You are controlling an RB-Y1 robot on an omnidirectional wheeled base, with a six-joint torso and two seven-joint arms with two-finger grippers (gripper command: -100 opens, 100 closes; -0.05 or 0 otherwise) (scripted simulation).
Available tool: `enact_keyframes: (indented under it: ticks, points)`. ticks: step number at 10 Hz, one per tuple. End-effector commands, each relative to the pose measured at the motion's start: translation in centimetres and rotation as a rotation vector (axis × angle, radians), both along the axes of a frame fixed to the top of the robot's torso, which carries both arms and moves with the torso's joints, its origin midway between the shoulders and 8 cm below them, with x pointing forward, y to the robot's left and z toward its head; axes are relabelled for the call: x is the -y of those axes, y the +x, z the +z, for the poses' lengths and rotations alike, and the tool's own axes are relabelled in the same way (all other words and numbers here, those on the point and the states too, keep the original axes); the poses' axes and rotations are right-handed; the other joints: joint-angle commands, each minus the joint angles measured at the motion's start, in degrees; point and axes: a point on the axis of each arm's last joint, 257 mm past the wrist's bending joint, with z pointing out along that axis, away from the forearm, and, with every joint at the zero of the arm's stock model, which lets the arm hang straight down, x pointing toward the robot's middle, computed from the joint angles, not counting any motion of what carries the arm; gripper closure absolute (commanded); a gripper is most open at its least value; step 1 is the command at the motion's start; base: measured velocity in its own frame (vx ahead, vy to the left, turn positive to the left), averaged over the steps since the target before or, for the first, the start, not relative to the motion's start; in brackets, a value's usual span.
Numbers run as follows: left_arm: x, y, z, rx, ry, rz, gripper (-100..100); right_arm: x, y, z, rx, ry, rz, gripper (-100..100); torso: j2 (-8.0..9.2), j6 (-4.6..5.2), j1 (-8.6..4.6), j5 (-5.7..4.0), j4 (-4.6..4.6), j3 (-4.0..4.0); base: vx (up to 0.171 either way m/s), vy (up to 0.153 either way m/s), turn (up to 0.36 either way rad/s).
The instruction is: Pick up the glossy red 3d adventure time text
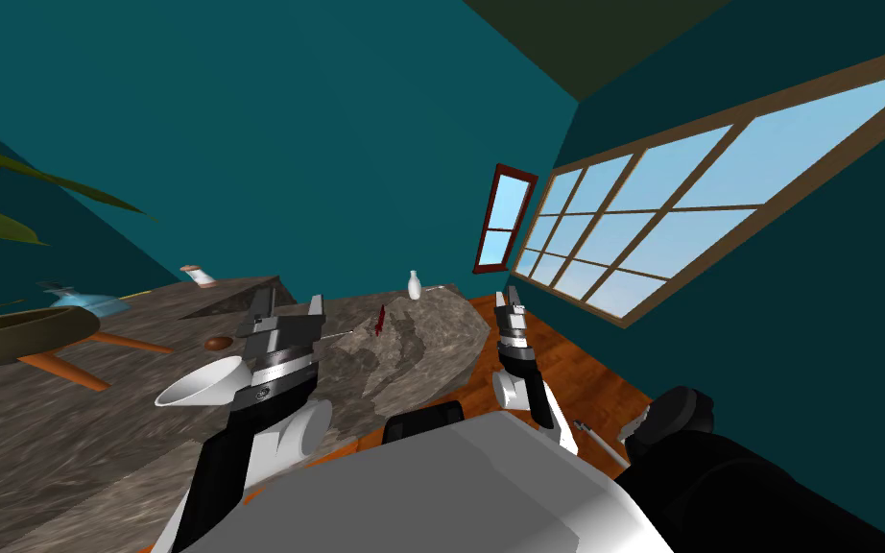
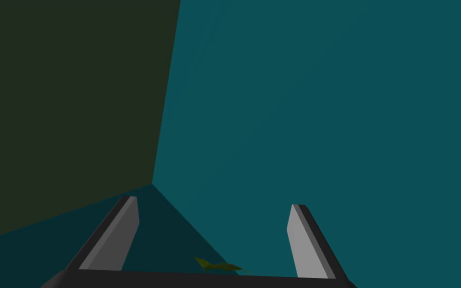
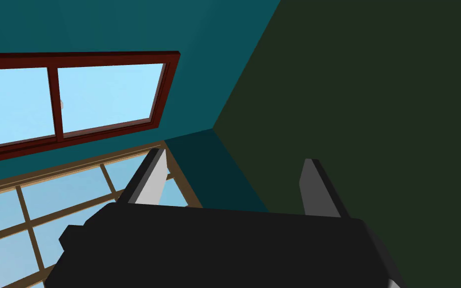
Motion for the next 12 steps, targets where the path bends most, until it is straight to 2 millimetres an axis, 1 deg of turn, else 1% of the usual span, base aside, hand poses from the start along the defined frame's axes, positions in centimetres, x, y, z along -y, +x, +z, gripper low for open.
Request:
enact_keyframes:
  ticks: [1, 3, 5, 7, 8, 9, 10, 12]
  points:
    - [0.5, 0.7, -0.3, -0.021, 0.027, -0.029, -100, 0.0, 0.0, 0.0, 0.000, 0.000, 0.000, 0, 0.00, 0.00, 0.00, 0.00, 0.00, 0.00, -0.014, 0.000, -0.030]
    - [1.0, 2.2, -1.2, -0.063, 0.054, -0.074, -100, 0.0, 0.0, 0.0, 0.000, 0.000, 0.000, 0, 0.09, 0.01, 0.03, 0.01, 0.02, 0.05, -0.034, 0.005, -0.045]
    - [1.1, 4.2, -2.4, -0.121, 0.061, -0.119, -100, 0.0, 0.0, 0.0, 0.000, 0.000, 0.000, 0, 0.16, 0.01, 0.03, 0.01, 0.04, 0.09, -0.054, 0.000, -0.063]
    - [0.8, 6.4, -3.7, -0.180, 0.048, -0.154, -100, 0.0, 0.0, 0.0, 0.000, 0.000, 0.000, 0, 0.20, 0.02, 0.05, 0.01, 0.04, 0.11, -0.065, 0.004, -0.086]
    - [0.8, 6.6, -3.9, -0.191, 0.043, -0.156, -100, 0.0, 0.0, 0.0, 0.000, 0.000, 0.000, 0, 0.23, 0.01, 0.02, 0.01, 0.05, 0.13, -0.047, -0.008, -0.024]
    - [0.5, 7.8, -4.5, -0.218, 0.027, -0.171, -100, 0.0, 0.0, 0.0, 0.000, 0.000, 0.000, 0, 0.18, -0.01, -0.01, 0.00, 0.04, 0.11, -0.042, -0.005, -0.045]
    - [0.5, 7.9, -4.7, -0.228, 0.025, -0.170, -100, 0.0, 0.0, 0.0, 0.000, 0.000, 0.000, 0, 0.15, 0.01, -0.01, 0.00, 0.04, 0.09, -0.033, 0.003, -0.039]
    - [-0.5, 10.3, -6.0, -0.288, -0.015, -0.187, -100, 0.0, 0.0, 0.0, 0.000, 0.000, 0.000, 0, 0.12, 0.01, 0.02, 0.00, 0.03, 0.07, -0.050, 0.001, -0.086]
